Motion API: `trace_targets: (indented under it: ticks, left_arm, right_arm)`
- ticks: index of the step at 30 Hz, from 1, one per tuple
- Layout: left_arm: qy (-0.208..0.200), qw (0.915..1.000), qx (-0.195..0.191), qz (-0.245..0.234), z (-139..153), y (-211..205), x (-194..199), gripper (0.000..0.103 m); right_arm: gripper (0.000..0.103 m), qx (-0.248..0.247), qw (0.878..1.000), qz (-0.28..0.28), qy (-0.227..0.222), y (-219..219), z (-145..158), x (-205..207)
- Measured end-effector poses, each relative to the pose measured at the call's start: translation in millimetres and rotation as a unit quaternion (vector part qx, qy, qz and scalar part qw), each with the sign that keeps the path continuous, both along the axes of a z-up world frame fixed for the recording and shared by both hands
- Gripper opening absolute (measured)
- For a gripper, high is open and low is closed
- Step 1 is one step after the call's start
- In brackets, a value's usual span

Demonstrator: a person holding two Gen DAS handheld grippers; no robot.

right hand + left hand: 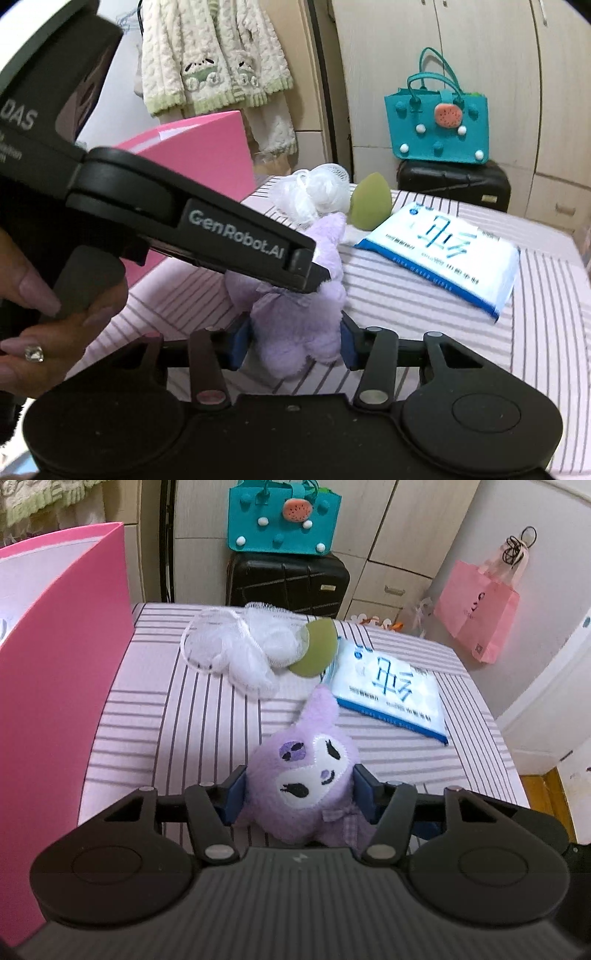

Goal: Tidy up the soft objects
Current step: 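Lift and carry the purple plush with both tools into the pink box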

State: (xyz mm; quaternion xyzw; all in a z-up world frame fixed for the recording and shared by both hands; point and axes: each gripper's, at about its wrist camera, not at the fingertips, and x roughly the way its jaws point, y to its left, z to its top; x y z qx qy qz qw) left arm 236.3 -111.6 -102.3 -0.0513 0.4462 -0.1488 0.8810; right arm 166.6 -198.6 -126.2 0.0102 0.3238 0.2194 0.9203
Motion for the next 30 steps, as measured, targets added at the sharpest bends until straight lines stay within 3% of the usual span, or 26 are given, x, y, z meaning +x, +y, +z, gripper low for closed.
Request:
trace_targets:
  ticks: [7, 13, 26, 30]
  left_arm:
    - [0.009, 0.9988, 0.026, -0.041, 12, -3, -17, 0.058]
    - [0.001, 0.9965, 0.037, -0.075, 27, -5, -40, 0.059]
    - [-0.005, 0.9909, 0.032, -0.130, 78, 8, -86, 0.058]
    - [0.003, 0.9897, 0.026, -0.140, 91, 17, -100, 0.058]
  right_arm:
    - [0.052, 0.006, 1.000, 0.018, 0.006, 0, 6, -16]
    - [0.052, 0.031, 0.998, 0.041, 0.046, -10, 18, -26]
    - [0.052, 0.006, 0.995, 0.101, 0.026, -4, 61, -72]
    - [0.052, 0.025, 0.992, 0.123, 0.016, -9, 71, -87]
